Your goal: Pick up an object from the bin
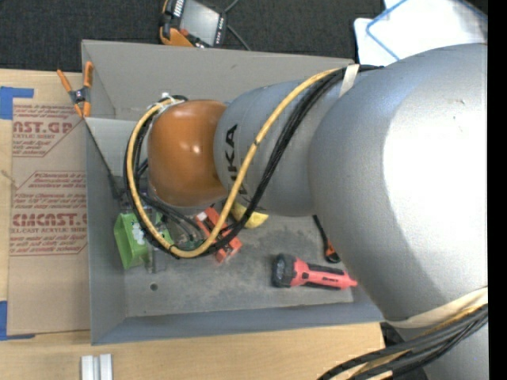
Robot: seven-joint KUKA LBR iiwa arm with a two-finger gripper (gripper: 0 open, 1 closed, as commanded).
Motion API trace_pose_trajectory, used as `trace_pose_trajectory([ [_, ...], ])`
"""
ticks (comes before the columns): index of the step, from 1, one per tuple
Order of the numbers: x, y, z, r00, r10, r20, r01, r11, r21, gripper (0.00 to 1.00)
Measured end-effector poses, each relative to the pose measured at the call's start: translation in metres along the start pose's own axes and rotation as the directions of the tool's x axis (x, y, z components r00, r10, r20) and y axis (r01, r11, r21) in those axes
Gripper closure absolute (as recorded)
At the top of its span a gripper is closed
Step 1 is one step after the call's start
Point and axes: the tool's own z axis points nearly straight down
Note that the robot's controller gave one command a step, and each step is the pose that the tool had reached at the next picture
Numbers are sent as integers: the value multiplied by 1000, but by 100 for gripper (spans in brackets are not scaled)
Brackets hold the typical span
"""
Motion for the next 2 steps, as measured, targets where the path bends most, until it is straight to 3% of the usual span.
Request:
trace_pose_trajectory([
  [1, 12, -9, 44, 999, 37, -4, -37, 999, 5, 100],
  [2, 8, -11, 49, 999, 35, 4, -35, 999, 8, 100],
])
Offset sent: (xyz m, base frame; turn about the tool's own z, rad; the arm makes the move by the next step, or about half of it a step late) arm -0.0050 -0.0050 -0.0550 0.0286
